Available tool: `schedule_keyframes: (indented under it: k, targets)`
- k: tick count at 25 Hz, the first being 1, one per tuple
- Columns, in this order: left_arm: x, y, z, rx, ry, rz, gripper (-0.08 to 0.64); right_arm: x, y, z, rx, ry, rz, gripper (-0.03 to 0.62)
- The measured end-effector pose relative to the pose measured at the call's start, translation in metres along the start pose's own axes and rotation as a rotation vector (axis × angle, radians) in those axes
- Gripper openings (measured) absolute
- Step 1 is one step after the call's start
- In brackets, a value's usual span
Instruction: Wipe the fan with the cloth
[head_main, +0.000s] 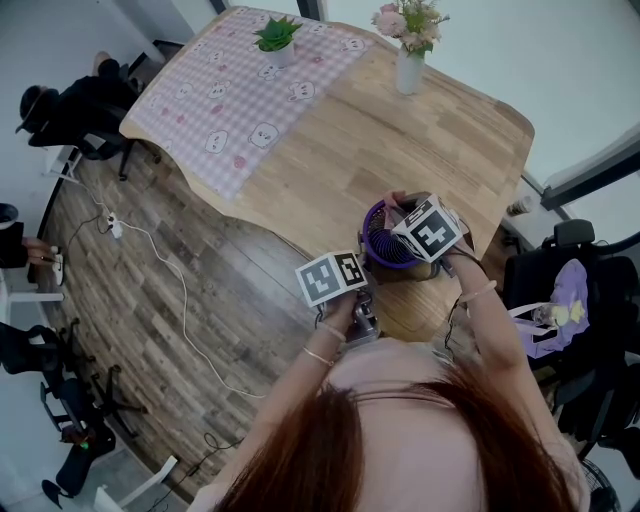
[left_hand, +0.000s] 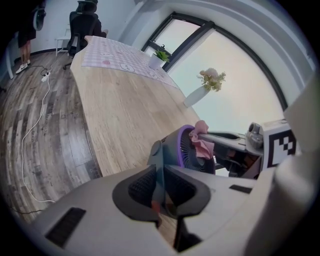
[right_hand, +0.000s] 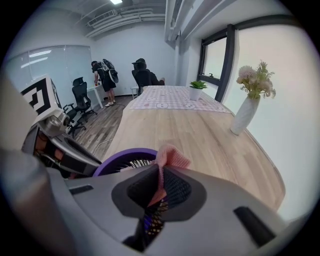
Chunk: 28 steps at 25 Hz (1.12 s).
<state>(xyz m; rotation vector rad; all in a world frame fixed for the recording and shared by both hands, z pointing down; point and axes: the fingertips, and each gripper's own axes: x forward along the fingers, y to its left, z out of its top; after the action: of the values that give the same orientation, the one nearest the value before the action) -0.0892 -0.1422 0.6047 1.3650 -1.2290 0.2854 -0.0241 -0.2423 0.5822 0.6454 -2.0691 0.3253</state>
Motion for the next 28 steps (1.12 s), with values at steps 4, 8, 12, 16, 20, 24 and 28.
schedule_keyframes:
  k: [4,8,12,16,20,24,28]
  targets:
    - [-0.001,0.001,0.000,-0.004,-0.006,0.004,0.043,-0.004,-0.005,-0.007,-0.042,0.012,-0.009,0.025]
    - [-0.001,0.001,-0.001,-0.023,-0.009,0.003,0.043,-0.011,-0.002,-0.018,-0.121,0.043,-0.014,0.025]
    - [0.000,0.001,-0.001,-0.027,-0.016,0.007,0.043,-0.015,0.001,-0.029,-0.206,0.075,-0.034,0.025]
    - [0.000,-0.001,-0.001,-0.020,-0.018,0.013,0.043,-0.021,0.004,-0.036,-0.228,0.092,-0.049,0.024]
    - [0.000,-0.001,-0.001,-0.020,-0.024,0.017,0.043,-0.026,0.009,-0.044,-0.226,0.102,-0.050,0.025]
    - [0.000,-0.001,-0.001,-0.016,-0.030,0.021,0.043,-0.031,0.016,-0.050,-0.202,0.112,-0.035,0.025]
    - [0.002,-0.001,-0.001,-0.008,-0.030,0.026,0.043,-0.034,0.026,-0.057,-0.163,0.136,0.000,0.025]
